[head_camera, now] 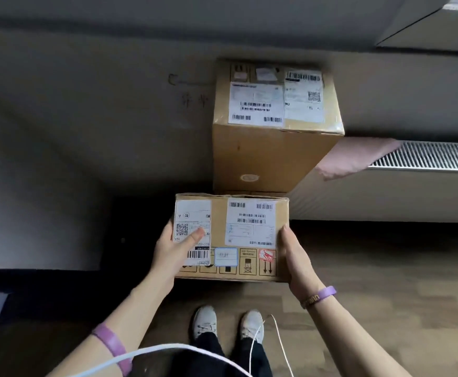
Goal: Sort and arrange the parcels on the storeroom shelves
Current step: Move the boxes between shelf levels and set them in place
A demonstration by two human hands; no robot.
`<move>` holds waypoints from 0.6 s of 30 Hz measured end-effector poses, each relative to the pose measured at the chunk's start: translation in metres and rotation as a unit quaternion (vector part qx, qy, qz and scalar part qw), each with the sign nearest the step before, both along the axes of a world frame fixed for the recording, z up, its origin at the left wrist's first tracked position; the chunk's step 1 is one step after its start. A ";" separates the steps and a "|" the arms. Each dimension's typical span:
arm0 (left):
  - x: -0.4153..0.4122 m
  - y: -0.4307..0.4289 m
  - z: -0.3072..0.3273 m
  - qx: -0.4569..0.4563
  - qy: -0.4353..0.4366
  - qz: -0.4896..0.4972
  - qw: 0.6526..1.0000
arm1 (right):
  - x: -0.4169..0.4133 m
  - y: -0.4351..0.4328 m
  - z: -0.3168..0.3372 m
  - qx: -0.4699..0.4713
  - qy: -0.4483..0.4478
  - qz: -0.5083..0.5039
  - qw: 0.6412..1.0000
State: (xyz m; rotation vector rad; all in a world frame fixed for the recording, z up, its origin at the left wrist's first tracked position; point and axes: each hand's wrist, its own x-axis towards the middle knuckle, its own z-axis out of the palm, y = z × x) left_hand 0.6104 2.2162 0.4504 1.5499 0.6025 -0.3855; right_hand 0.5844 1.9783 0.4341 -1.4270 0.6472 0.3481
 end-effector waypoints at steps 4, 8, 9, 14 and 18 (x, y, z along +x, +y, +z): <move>0.024 -0.007 -0.071 0.014 0.020 0.000 1.000 | 0.024 -0.012 -0.068 0.010 0.019 -0.001 1.000; 0.037 -0.016 -0.142 0.037 0.039 -0.009 0.998 | 0.042 -0.022 -0.134 0.011 0.027 0.018 0.999; 0.037 -0.019 -0.158 0.043 0.046 -0.011 0.998 | 0.043 -0.025 -0.149 0.011 0.031 0.017 0.999; 0.039 -0.033 -0.223 0.062 0.075 -0.028 0.995 | 0.040 -0.037 -0.217 0.012 0.061 0.007 0.998; 0.039 -0.041 -0.268 0.069 0.093 -0.036 0.993 | 0.036 -0.047 -0.263 0.015 0.102 0.003 0.995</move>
